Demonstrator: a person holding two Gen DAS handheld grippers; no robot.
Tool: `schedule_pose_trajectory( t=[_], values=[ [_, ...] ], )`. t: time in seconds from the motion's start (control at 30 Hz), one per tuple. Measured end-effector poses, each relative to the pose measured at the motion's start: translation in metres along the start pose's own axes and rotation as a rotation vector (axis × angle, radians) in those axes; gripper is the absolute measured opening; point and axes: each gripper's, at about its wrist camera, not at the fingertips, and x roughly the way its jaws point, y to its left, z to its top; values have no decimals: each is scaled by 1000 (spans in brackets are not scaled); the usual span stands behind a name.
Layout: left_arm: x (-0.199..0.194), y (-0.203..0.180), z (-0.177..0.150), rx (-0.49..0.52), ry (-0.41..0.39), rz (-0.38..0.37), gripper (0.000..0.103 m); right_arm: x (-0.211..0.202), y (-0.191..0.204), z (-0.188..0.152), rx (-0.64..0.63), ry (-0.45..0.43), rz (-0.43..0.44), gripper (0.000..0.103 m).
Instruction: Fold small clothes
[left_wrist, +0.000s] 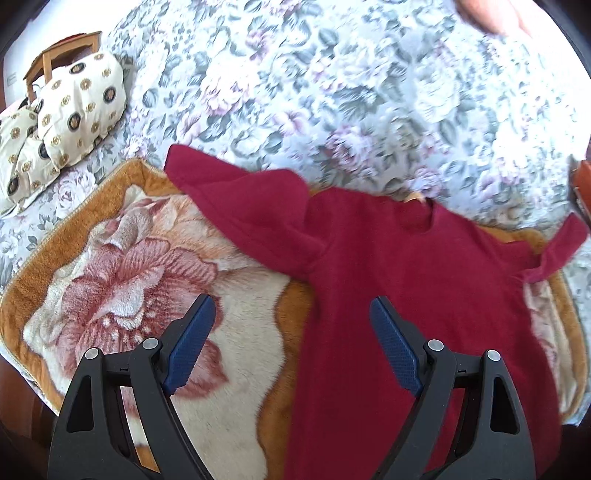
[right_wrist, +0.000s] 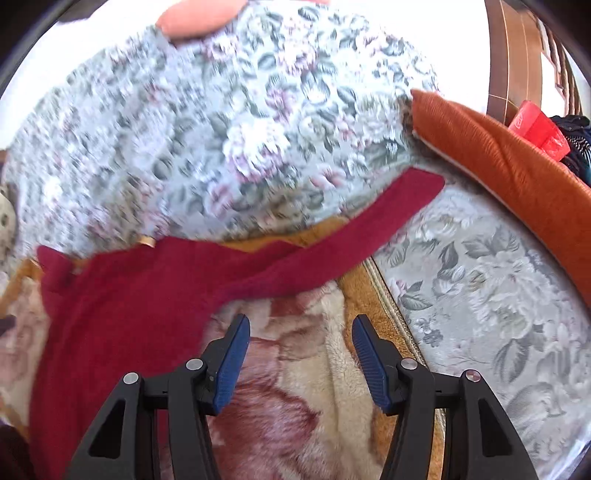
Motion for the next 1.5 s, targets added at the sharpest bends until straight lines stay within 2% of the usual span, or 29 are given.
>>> schedule_pose_trajectory(
  t=[0.2, 0.5, 0.63, 0.73, 1.0, 1.23, 1.5],
  values=[
    [-27, -18, -2, 26, -29, -32, 86, -46, 7, 5, -28, -63, 17, 56],
    [-50, -34, -5, 20, -39, -82, 86, -104, 7, 26, 62, -84, 205, 56],
    [-52, -41, -8, 28, -36, -97, 86, -118, 22, 32, 4, -111, 204, 56],
    [-51, -45, -11, 36, -33, -100, 86, -112, 36, 31, -45, -94, 180, 57],
    [-48, -48, -12, 41, -33, -96, 86, -79, 71, 18, -79, -37, 235, 57],
    [-45, -46, -10, 39, -29, -95, 86, -68, 108, 11, -161, -39, 229, 57],
    [-40, -48, -3, 43, -31, -76, 86, -51, 120, 9, -140, -7, 240, 57]
  ],
)
